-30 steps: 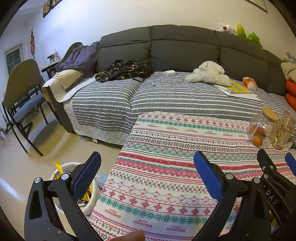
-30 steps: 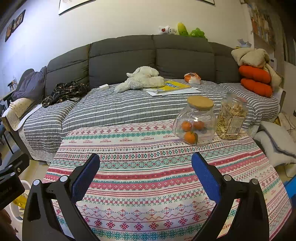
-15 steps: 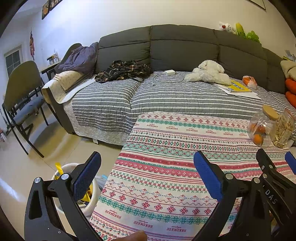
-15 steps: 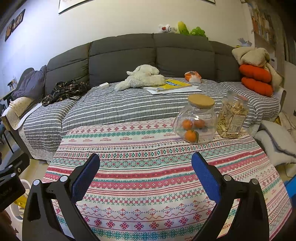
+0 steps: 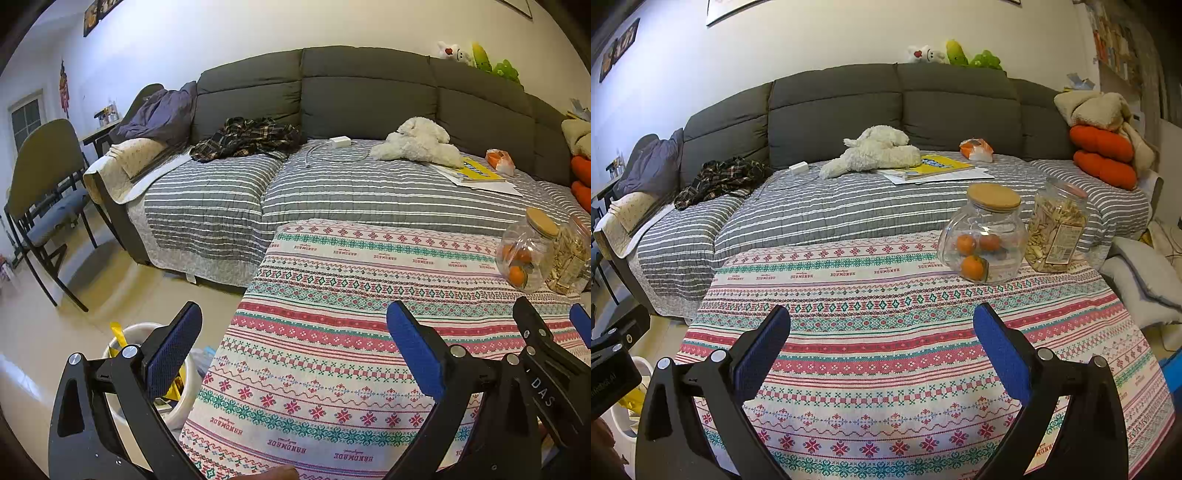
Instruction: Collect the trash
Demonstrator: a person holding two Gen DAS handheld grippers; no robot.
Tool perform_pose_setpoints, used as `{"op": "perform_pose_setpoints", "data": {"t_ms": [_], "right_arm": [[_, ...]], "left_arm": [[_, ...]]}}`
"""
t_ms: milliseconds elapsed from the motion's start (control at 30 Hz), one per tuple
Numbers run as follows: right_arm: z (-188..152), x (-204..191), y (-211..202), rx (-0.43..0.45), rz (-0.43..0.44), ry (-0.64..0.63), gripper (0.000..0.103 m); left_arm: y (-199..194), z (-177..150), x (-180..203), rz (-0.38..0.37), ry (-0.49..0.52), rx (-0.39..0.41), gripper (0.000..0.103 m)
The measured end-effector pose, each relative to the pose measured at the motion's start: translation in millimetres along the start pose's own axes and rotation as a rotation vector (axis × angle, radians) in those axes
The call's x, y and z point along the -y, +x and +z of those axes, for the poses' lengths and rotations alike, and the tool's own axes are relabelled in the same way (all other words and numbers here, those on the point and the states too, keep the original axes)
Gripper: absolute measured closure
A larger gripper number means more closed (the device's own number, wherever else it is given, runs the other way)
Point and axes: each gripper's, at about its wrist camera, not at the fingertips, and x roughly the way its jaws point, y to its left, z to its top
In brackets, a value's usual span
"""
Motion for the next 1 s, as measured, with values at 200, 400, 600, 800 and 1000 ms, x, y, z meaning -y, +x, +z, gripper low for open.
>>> {"op": "perform_pose_setpoints", "data": {"t_ms": [200,400,600,800,1000], "right_arm": [[-0.5,0.7,0.4,0.0,0.0,0.002,0.007],[-2.0,1.8,1.1,-0.002,0.0,0.004,0.007],[-1.9,1.5,0.7,0.0,-0.004,0.004,0.007],[-2.2,2.3,-0.3,0.004,-0.005,0.009,0.007],[-1.6,0.4,-3.4,0.017,-0.003,0.005,0.007]], "left_arm": [[-2.1,0.4,-0.2,-0.012,-0.007,0.027,0.008],[-4.7,-2.1,5.0,-0.013,0.027,0.06,0.016],[-6.8,-3.1,8.1,-0.03,0.042,0.077,0.018],[-5.7,-2.9,6.8,-0.039,0.031,0.074,0.017],[-4.6,-1.4,6.9,-0.027,0.011,0.051,0.007]]}}
